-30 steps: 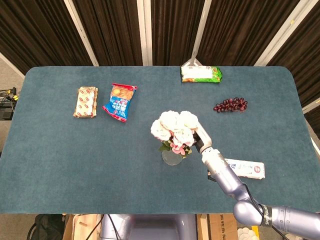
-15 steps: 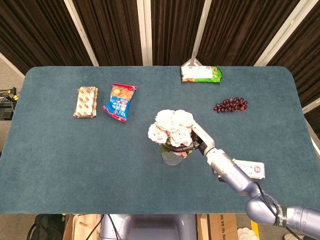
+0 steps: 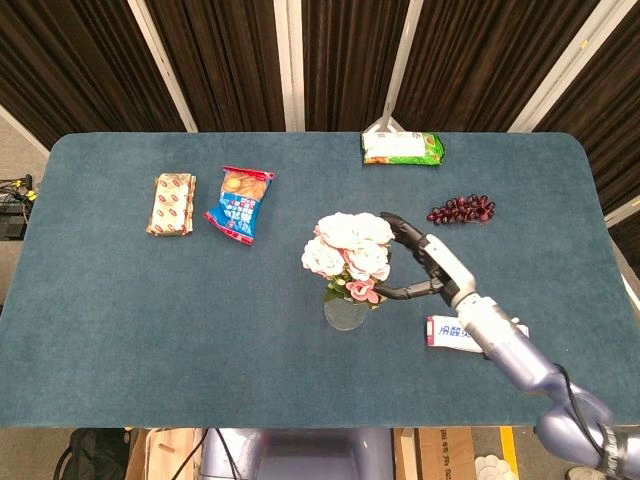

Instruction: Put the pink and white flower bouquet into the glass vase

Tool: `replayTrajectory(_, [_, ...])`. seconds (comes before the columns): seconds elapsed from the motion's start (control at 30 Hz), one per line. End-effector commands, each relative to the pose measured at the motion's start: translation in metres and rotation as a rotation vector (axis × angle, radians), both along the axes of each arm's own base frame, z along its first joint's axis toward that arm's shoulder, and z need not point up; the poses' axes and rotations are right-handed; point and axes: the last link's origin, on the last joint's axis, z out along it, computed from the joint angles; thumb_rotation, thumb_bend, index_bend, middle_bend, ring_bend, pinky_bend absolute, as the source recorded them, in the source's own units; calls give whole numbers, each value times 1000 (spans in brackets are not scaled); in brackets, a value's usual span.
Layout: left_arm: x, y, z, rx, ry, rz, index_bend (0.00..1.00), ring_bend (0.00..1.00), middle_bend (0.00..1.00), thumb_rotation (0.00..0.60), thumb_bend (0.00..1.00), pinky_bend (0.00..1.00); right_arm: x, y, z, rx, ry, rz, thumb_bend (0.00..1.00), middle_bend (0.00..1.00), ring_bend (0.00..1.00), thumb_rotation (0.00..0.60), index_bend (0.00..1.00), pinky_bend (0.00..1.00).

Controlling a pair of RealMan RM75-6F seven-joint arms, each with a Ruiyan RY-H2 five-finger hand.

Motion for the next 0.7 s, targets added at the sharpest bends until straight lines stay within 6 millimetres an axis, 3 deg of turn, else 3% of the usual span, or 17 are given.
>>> replayTrajectory(0.03, [0,1,-1,-3,5,0,157,0,0,600,180,60,-27,9,37,-91,37,-22,138,28,0,600,150,0])
replayTrajectory(0.1, [0,1,-2,-7,11,2,157,0,0,600,179,59,-50,15,60,-185,137,-24,136,28,0,600,150,0])
replayTrajectory(0.17, [-1,0,-2,-7,31,15,156,0,0,600,179,59,-84,24,88,-332,349,-35,134,28,0,600,150,0])
replayTrajectory(0.27, [0,-1,-3,-6,59,30,153,0,0,600,179,59,-116,43,110,-540,625,-80,134,28,0,600,150,0])
replayTrajectory(0.5, [5,-5,-6,-24,54,16,147,0,0,600,179,56,-141,97,117,-670,891,-116,133,28,0,600,150,0])
replayTrajectory(0.7, [4,-9,-2,-19,45,16,141,0,0,600,178,55,-148,142,103,-747,1017,-89,134,28,0,600,150,0])
